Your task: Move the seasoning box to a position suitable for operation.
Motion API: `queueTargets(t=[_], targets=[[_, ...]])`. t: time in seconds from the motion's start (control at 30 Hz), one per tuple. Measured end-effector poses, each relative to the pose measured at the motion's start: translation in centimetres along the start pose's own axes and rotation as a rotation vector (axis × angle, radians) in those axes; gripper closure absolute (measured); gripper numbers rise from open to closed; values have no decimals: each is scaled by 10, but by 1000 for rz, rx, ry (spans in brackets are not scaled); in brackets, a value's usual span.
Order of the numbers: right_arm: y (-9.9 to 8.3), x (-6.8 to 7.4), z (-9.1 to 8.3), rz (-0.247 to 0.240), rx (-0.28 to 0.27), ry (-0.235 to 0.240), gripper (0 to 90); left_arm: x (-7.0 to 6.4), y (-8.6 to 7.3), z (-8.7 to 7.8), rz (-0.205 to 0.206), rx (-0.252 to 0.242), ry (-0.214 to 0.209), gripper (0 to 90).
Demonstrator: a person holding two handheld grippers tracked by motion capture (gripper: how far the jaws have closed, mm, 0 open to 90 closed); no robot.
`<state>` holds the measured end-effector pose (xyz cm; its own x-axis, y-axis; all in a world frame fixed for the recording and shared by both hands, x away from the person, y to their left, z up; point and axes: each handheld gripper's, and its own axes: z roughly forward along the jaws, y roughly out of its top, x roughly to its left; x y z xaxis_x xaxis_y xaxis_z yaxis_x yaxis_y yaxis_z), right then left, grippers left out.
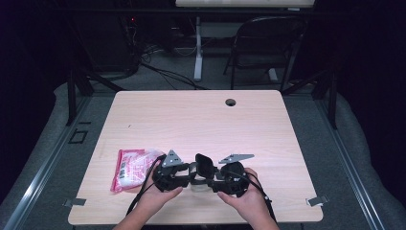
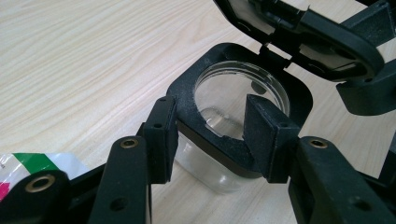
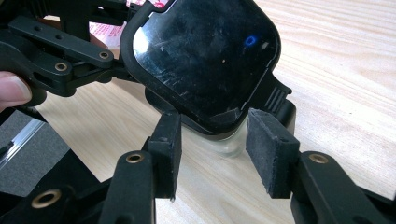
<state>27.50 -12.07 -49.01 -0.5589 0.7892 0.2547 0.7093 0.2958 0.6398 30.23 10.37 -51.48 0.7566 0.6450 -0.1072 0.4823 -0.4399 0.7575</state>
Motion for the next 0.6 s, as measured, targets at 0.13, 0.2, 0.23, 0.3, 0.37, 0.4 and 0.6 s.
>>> queueTargets(t=[0.13,0.2,0.23,0.3,0.37,0.4,0.6], targets=[[0,-1,-1,0,-1,6,556,0,0,0,0,-2,-1,562],[0,-2,-2,0,-1,6,556,0,0,0,0,-2,-1,562],[0,-2,-3,0,-4,4,555,0,0,0,0,-2,0,564],[0,-4,-4,5,-6,9,555,0,-1,0,-9,-7,-3,567],[0,-5,-6,9,-8,10,555,1,-1,0,-4,-6,-2,568],[0,-6,-8,6,-8,7,554,1,-1,0,-4,-6,-2,568],[-2,-13,-14,26,-16,3,554,1,-1,0,-4,-7,-3,568]])
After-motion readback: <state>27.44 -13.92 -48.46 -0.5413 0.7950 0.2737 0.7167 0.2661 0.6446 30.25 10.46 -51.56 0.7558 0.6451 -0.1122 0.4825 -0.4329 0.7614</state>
